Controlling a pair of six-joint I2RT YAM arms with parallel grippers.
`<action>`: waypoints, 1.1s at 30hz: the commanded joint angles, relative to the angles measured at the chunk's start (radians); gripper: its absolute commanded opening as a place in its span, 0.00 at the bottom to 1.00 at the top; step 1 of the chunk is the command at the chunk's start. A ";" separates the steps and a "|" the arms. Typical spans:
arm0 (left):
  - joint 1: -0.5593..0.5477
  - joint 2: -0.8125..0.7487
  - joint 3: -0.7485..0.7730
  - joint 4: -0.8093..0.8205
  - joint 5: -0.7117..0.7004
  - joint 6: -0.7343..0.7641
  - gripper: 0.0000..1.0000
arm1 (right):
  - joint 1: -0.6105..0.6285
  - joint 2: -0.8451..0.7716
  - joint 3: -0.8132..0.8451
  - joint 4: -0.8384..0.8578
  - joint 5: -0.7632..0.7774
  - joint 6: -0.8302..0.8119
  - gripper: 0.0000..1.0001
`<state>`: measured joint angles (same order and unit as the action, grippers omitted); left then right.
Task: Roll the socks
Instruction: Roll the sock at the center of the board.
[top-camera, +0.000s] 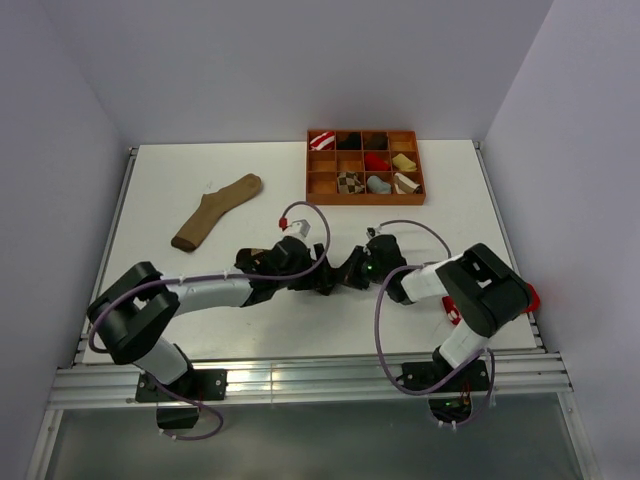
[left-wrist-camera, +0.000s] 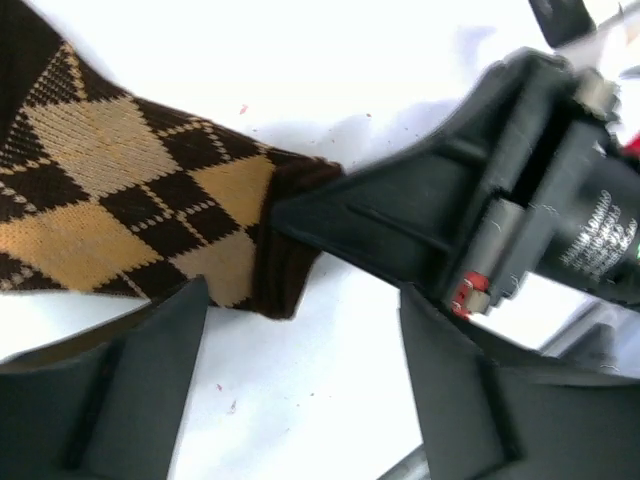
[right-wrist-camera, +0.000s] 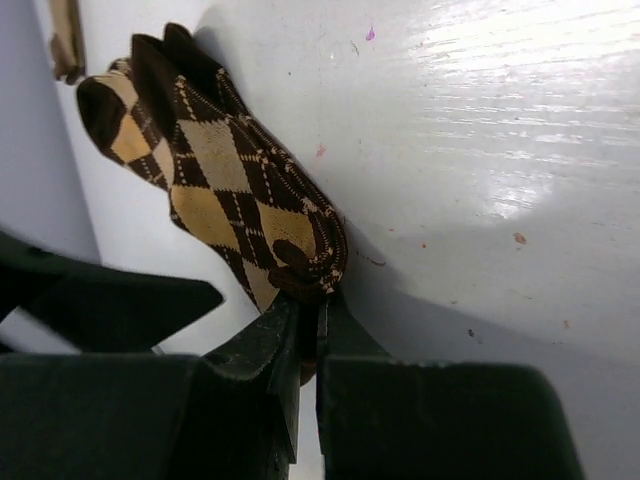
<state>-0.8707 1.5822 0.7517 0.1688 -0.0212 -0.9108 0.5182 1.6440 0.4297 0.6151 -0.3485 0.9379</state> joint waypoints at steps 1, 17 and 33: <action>-0.085 -0.059 0.043 -0.144 -0.302 0.141 0.84 | 0.026 -0.052 0.073 -0.257 0.086 -0.053 0.00; -0.333 0.053 0.020 0.178 -0.631 0.588 0.58 | 0.029 -0.030 0.219 -0.528 0.085 -0.050 0.00; -0.384 0.277 0.121 0.143 -0.691 0.652 0.45 | 0.029 -0.001 0.225 -0.526 0.052 -0.044 0.00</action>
<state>-1.2419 1.8217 0.8227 0.3065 -0.6758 -0.2813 0.5407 1.6150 0.6399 0.1265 -0.2996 0.9028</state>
